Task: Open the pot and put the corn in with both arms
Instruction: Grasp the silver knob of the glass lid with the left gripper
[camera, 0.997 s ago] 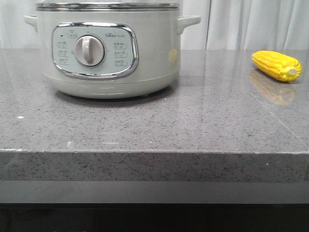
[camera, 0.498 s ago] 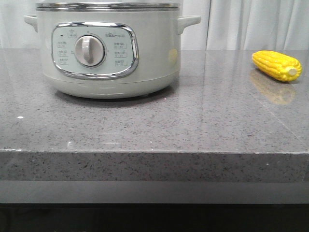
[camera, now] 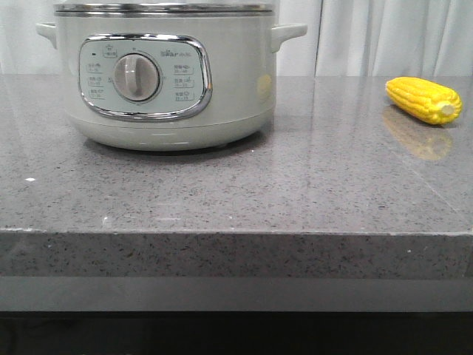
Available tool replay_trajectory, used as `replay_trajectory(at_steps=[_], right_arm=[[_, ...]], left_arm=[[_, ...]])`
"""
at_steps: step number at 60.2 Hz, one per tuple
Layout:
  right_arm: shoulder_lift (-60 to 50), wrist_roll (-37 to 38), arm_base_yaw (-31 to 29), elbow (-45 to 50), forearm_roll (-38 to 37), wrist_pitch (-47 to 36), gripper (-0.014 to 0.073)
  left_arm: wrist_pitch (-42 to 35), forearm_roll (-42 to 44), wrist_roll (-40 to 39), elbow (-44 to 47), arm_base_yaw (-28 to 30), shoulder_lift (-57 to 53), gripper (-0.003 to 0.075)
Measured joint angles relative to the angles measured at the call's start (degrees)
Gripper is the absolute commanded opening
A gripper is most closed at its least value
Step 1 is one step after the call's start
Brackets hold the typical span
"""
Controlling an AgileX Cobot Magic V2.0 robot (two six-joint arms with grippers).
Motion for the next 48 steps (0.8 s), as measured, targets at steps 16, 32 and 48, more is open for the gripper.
replay_trajectory(at_steps=[16,32,48], right_arm=[[0.0,0.0,0.0,0.0,0.0,0.0,0.0596],[0.0,0.0,0.0,0.0,0.0,0.1,0.0596],[0.0,0.0,0.0,0.0,0.0,0.1,0.0596]], left_arm=[[0.4,-0.1,0.0,-9.5,2.0,9.3,0.0564],[2.9,-0.1,0.0,-14.1,2.4,13.1,0.0564],[2.5,-0.1,0.0,-15.6,2.0,16.3,0.0564]])
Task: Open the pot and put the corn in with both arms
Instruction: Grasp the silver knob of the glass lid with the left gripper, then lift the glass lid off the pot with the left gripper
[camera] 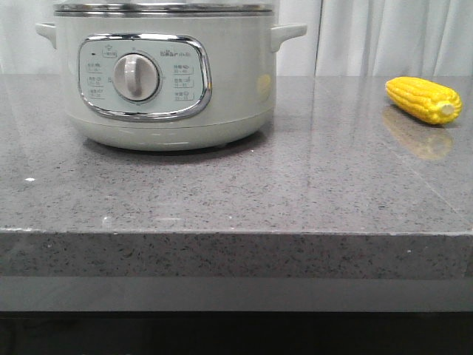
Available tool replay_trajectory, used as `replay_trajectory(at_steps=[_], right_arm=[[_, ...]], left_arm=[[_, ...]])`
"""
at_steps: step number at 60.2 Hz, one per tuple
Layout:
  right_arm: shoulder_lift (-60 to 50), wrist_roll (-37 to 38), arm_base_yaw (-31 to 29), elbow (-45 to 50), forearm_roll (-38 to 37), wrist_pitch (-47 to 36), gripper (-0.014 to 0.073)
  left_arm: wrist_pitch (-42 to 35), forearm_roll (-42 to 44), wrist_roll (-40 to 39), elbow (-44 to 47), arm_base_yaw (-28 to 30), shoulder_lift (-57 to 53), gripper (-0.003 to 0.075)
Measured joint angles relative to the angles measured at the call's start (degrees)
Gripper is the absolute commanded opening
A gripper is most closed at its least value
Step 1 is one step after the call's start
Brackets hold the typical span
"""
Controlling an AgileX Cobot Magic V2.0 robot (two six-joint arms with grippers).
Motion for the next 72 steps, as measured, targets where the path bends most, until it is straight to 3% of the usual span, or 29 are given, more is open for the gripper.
replay_trajectory(at_steps=[18,38,49,72], right_arm=[[0.0,0.0,0.0,0.0,0.0,0.0,0.0596],[0.0,0.0,0.0,0.0,0.0,0.0,0.0596],[0.0,0.0,0.0,0.0,0.0,0.0,0.0596],[0.0,0.0,0.0,0.0,0.0,0.1,0.0596]], left_arm=[[-0.8,0.0,0.0,0.0,0.0,2.7,0.0560],[-1.3,-0.1,0.0,0.0,0.0,2.7,0.0366],[-0.4,-0.5,-0.1,-0.1,-0.3,2.7,0.0314],[3.9,-0.5,-0.2,-3.1,-0.3,3.1,0.0291]])
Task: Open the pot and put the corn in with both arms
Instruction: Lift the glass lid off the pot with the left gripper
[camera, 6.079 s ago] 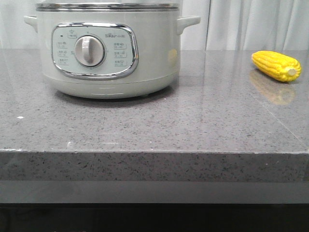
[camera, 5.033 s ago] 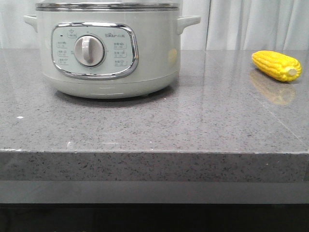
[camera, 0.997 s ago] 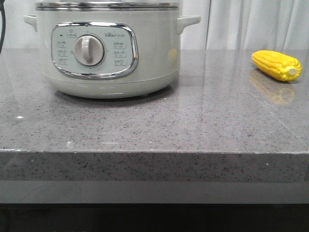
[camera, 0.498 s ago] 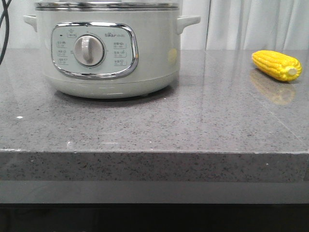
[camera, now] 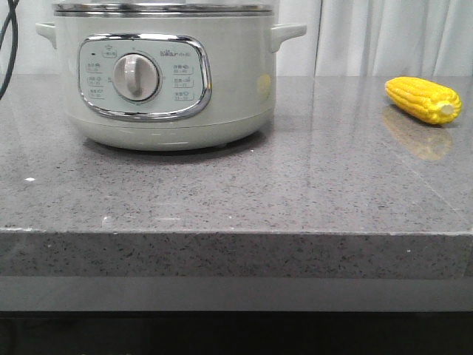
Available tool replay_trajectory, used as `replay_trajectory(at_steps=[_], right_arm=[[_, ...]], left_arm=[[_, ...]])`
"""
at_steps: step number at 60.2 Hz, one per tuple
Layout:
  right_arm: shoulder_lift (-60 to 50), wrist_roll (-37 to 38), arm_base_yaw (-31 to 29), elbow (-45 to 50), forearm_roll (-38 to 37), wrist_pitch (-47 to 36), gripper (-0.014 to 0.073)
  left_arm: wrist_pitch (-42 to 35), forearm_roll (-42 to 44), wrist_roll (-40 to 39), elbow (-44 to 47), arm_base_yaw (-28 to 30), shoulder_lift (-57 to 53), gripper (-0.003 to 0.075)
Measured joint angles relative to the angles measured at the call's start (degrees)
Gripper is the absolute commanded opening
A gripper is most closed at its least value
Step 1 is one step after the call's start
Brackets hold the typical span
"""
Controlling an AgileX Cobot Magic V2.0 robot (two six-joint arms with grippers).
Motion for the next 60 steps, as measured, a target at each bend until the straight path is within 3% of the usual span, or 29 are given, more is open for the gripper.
replay_trajectory(at_steps=[20,39,60], right_arm=[[0.0,0.0,0.0,0.0,0.0,0.6,0.0596],[0.0,0.0,0.0,0.0,0.0,0.7,0.0596],[0.0,0.0,0.0,0.0,0.0,0.7,0.0596]], left_arm=[[7.4,0.2,0.0,-8.5,0.0,-0.6,0.0291],[15.2,1.6,0.0,-9.2,2.0,-9.8,0.0291],[20.4,2.2,0.0,4.2,10.3,-25.1,0.0291]])
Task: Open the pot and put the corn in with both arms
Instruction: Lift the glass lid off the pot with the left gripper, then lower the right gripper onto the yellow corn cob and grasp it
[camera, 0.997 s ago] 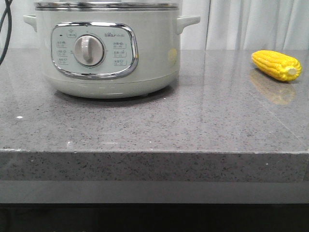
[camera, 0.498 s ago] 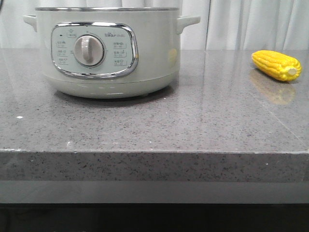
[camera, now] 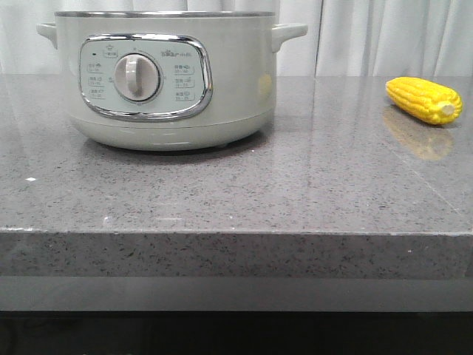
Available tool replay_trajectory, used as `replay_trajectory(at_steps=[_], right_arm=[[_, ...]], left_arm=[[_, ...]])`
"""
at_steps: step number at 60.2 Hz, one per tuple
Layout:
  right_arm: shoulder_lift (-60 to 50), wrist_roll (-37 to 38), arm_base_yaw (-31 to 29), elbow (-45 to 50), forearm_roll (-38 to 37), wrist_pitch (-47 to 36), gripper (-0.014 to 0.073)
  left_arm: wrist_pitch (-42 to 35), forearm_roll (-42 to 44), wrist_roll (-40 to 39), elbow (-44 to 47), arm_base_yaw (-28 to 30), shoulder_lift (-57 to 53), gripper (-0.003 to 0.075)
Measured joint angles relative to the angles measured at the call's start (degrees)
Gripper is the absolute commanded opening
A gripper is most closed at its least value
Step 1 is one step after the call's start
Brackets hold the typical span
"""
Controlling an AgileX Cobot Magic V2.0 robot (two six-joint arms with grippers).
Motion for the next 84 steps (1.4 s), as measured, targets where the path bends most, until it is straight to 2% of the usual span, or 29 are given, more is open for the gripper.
replay_trajectory(at_steps=[19,35,61,84], right_arm=[[0.0,0.0,0.0,0.0,0.0,0.6,0.0596],[4.4,0.0,0.0,-4.8,0.0,5.5,0.0596],[27.7,0.1,-5.1,-26.0,0.0,16.3,0.0596],[48.0,0.1,-5.2,-44.3,0.1,20.9,0.0596]], left_arm=[[0.7,0.1,0.0,16.5,7.1,-18.1,0.0291],[1.4,0.2,0.0,24.7,7.6,-29.0,0.0291],[1.7,0.2,0.0,25.6,7.6,-30.8,0.0291],[1.7,0.2,0.0,25.6,7.6,-30.8,0.0291]])
